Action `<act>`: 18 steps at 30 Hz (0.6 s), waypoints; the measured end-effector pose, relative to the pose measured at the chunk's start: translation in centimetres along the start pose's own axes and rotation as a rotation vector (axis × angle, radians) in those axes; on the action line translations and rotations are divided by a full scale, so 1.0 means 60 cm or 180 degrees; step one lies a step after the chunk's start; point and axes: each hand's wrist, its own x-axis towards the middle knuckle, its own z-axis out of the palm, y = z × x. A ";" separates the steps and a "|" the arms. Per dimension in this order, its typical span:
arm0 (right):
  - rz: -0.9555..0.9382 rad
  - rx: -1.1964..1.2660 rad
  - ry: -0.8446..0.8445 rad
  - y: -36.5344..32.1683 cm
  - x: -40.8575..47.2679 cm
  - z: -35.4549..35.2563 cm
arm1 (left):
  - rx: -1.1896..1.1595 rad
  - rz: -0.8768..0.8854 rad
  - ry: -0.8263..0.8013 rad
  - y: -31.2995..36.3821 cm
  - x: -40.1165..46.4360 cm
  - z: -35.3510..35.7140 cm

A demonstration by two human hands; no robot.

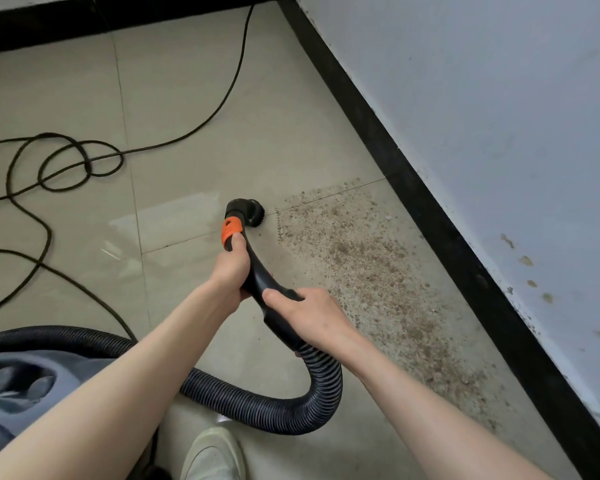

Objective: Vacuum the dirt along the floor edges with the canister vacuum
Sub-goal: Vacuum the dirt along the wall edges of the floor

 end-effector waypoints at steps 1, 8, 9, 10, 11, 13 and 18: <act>0.0024 0.0041 0.0015 0.002 0.002 -0.005 | 0.0041 0.0005 -0.0015 0.002 0.002 0.008; 0.0036 0.0263 0.0186 0.018 0.014 -0.032 | 0.0228 -0.0003 -0.0147 0.014 0.015 0.053; 0.0031 0.0277 0.0202 0.019 0.015 -0.036 | 0.0252 0.0007 -0.0169 0.015 0.016 0.058; 0.0039 0.0310 0.0224 0.021 0.017 -0.040 | 0.0276 0.0020 -0.0186 0.016 0.018 0.064; 0.0047 0.0351 0.0256 0.023 0.020 -0.045 | 0.0296 0.0034 -0.0198 0.019 0.020 0.072; 0.0044 0.0386 0.0304 0.025 0.022 -0.051 | 0.0297 0.0099 -0.0208 0.024 0.021 0.084; 0.0108 0.0513 0.0464 0.039 0.035 -0.077 | 0.0460 0.0166 -0.0276 0.034 0.025 0.128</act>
